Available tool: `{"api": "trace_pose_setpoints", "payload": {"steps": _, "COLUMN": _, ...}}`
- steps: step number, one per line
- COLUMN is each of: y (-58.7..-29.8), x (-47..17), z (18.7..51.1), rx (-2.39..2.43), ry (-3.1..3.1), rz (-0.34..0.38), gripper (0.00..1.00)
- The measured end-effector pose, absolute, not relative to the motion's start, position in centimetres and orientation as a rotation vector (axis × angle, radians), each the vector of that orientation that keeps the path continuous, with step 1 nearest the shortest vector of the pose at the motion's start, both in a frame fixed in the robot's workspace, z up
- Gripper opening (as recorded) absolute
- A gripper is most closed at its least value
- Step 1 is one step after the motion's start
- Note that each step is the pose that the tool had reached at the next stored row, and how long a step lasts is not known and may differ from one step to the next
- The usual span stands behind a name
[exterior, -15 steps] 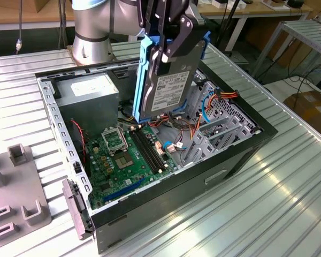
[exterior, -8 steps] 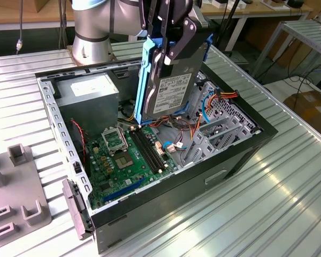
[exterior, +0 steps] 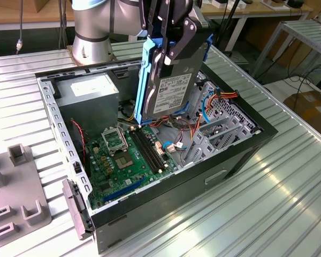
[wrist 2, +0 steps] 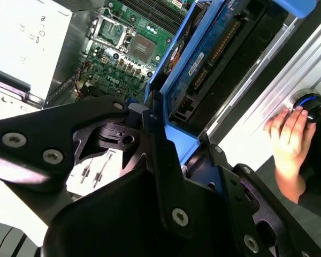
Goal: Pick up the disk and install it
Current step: 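Insert the disk into the insertion slot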
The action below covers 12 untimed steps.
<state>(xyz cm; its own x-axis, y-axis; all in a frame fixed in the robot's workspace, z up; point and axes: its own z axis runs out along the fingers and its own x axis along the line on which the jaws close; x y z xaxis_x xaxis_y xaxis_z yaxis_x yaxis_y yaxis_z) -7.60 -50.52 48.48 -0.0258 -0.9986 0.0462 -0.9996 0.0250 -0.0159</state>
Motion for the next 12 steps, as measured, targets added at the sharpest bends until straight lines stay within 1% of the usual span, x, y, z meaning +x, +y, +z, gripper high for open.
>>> {"api": "trace_pose_setpoints", "payload": {"steps": 12, "y": -50.52, "x": -6.58, "z": 48.42, "rx": 2.177, "ry": -2.233, "rz": 0.068, "gripper": 0.37}}
